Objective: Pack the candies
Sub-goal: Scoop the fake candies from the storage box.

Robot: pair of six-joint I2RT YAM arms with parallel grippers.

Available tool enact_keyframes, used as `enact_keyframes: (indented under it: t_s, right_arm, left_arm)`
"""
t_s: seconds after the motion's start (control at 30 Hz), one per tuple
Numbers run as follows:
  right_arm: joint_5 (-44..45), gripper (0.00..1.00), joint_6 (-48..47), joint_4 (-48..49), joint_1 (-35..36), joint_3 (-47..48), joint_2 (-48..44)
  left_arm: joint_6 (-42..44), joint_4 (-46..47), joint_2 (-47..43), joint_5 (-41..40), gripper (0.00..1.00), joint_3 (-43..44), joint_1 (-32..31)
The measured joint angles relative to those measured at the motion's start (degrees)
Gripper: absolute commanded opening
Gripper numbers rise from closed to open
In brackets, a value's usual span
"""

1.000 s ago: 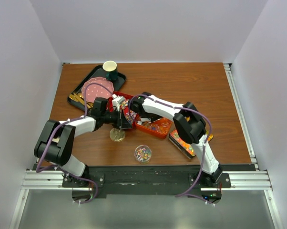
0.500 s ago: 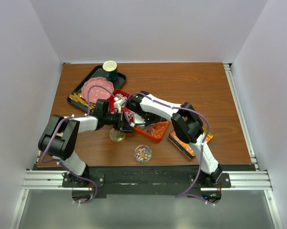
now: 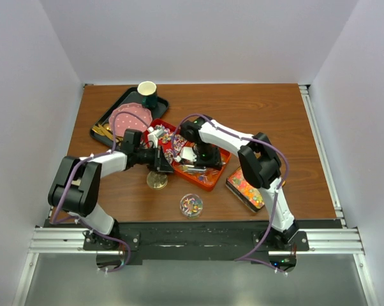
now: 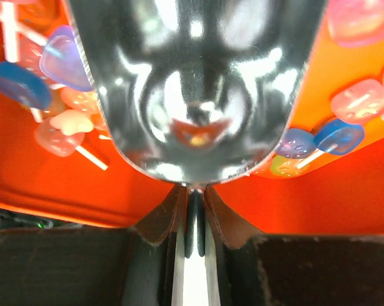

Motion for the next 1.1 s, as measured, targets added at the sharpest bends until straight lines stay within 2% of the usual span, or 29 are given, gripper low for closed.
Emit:
enact_keyframes:
  t_s: [0.2,0.33,0.63,0.87,1.1]
  right_arm:
    - [-5.3,0.00,-0.6,6.6,-0.1,-7.0,-7.9]
    - [-8.1,0.00,-1.0,9.4,0.0,-8.4,-10.7]
    - [-9.2,0.00,-2.5,14.7,-0.4,-14.1,-12.5]
    - [-11.2,0.00,-4.6,18.6,-3.5,-21.5,-19.8]
    - [-11.3,0.00,-8.2,18.9,-5.0,-22.7,-29.0]
  left_arm:
    - [1.4,-2.8,-3.7,-0.9,0.00,0.0,1.1]
    - [1.6,-3.7,-4.7,-1.0,0.00,0.3,1.5]
    - [3.8,-5.6,-6.6,-1.2,0.00,1.5,3.3]
    - [6.1,-6.8,-7.2,0.3,0.00,3.4,4.7]
    - [8.6,-7.6,-7.8,1.2,0.00,3.7,5.5]
